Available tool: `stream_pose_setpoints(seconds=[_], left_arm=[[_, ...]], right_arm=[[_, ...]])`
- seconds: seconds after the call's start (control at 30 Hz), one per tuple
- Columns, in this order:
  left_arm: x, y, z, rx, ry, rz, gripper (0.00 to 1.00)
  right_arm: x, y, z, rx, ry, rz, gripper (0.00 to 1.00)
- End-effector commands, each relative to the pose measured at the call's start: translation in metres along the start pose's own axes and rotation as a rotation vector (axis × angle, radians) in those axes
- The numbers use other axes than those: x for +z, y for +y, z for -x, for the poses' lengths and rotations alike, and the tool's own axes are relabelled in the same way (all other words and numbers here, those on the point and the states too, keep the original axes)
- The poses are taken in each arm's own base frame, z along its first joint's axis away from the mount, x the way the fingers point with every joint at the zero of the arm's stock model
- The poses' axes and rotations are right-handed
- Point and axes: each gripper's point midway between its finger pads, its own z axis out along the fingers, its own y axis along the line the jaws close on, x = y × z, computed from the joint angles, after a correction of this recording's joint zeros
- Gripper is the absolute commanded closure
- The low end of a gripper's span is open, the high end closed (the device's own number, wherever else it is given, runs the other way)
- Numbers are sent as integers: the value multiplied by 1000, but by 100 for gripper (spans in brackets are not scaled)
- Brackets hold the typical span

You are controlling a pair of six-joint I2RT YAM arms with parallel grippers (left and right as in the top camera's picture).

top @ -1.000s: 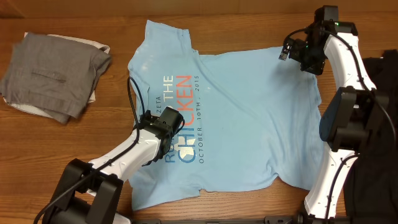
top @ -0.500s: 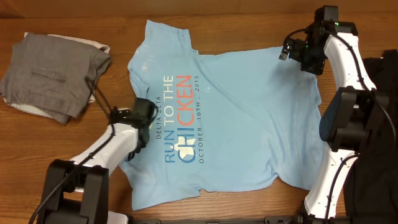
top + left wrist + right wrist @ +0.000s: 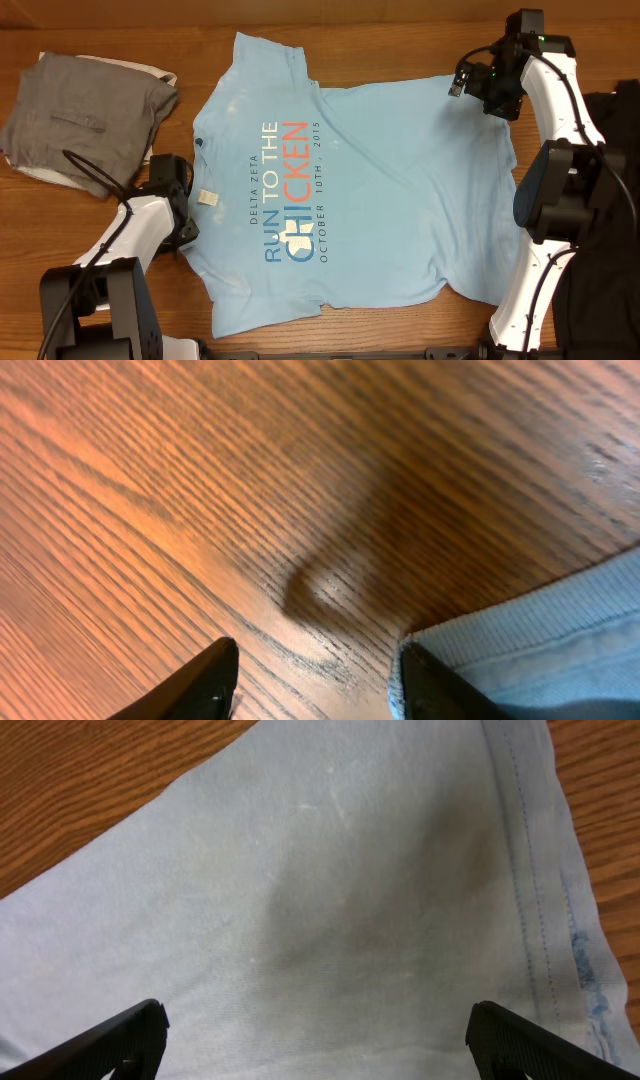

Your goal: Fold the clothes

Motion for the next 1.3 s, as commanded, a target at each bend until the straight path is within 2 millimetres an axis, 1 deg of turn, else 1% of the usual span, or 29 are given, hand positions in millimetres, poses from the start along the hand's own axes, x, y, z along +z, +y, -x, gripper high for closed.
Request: stream_pose_setpoints(seconds=[0.0, 0.03, 0.13, 0.2, 0.23, 0.27, 0.33, 0.4, 0.47, 0.6, 0.67, 0.8, 0.93, 0.97, 1.1, 1.17, 1.23, 1.27], left_arm=[[-23, -6, 25, 28, -17, -39, 41], [-37, -5, 38, 7, -26, -47, 37], [-69, -9, 62, -24, -42, -100, 36], [-92, -18, 75, -36, -48, -177, 36], [-108, -28, 83, -42, -49, -256, 36], [-113, -34, 85, -44, -48, -293, 37], [-129, -57, 88, -41, -33, -443, 43], [-133, -72, 87, -34, -21, -529, 56], [-129, -80, 87, -28, -30, -546, 62], [-109, -100, 84, -5, -48, -560, 67], [-97, -113, 82, 13, -52, -565, 68], [-76, -129, 81, 36, -54, -536, 67], [-42, -136, 78, 53, -32, -451, 67], [-27, -137, 75, 59, -15, -413, 67], [1, -136, 64, 93, 32, -354, 70], [1, -137, 65, 91, 31, -354, 72], [-6, -138, 73, 85, 9, -367, 71], [-12, -139, 78, 82, -2, -380, 69]], right_arm=[[-10, 5, 8, -9, -32, 17, 0], [-10, 5, 8, -9, -32, 17, 0], [-10, 5, 8, -9, -32, 17, 0], [-10, 5, 8, -9, -32, 17, 0], [-10, 5, 8, -9, -32, 17, 0], [-10, 5, 8, -9, -32, 17, 0], [-10, 5, 8, -9, -32, 17, 0], [-10, 5, 8, -9, -32, 17, 0], [-10, 5, 8, -9, -32, 17, 0], [-10, 5, 8, -9, -32, 17, 0], [-10, 5, 8, -9, -32, 17, 0], [-10, 5, 8, -9, -32, 17, 0], [-10, 5, 8, -9, -32, 17, 0], [-10, 5, 8, -9, -32, 17, 0], [-10, 5, 8, -9, -32, 17, 0], [-10, 5, 8, -9, -32, 17, 0], [-10, 5, 8, -8, -32, 17, 0], [-10, 5, 8, -9, -32, 17, 0]])
